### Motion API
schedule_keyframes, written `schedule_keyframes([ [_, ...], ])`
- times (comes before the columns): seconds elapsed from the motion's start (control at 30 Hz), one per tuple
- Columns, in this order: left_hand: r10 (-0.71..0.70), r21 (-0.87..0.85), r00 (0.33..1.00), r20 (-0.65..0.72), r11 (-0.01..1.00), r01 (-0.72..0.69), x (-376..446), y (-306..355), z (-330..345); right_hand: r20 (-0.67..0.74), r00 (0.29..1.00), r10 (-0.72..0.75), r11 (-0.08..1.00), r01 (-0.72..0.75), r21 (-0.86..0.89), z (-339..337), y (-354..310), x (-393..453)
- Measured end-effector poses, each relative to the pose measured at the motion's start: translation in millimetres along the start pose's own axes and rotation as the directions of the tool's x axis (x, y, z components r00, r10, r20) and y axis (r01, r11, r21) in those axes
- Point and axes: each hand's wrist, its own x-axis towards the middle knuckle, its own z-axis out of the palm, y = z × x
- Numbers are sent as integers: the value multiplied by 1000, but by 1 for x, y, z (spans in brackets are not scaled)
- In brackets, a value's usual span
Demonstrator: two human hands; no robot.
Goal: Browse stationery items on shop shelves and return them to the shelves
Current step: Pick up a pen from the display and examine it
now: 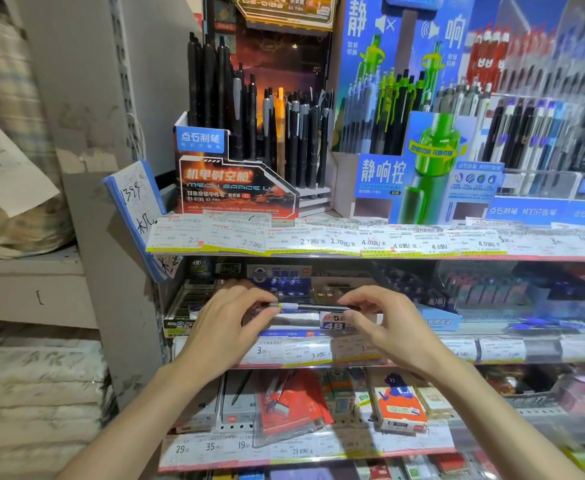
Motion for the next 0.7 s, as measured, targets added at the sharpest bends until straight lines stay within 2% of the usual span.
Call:
schedule_keyframes([
  [0.17,128,-124,990,-58,983,-135,-4,23,-21,-31,990,-135,990,134,-32,-18,-22,-7],
  [0.47,347,-46,916,-202,931,-363,25,66,-67,-109,899,-423,896,397,-199,-56,-81,7],
  [0.57,376,-22,908,-184,922,-387,44,73,-81,-140,878,-458,870,412,-271,-63,-96,22],
  [0.7,399,44,895,-202,916,-398,68,74,-99,-163,899,-406,884,341,-320,-73,-108,42],
])
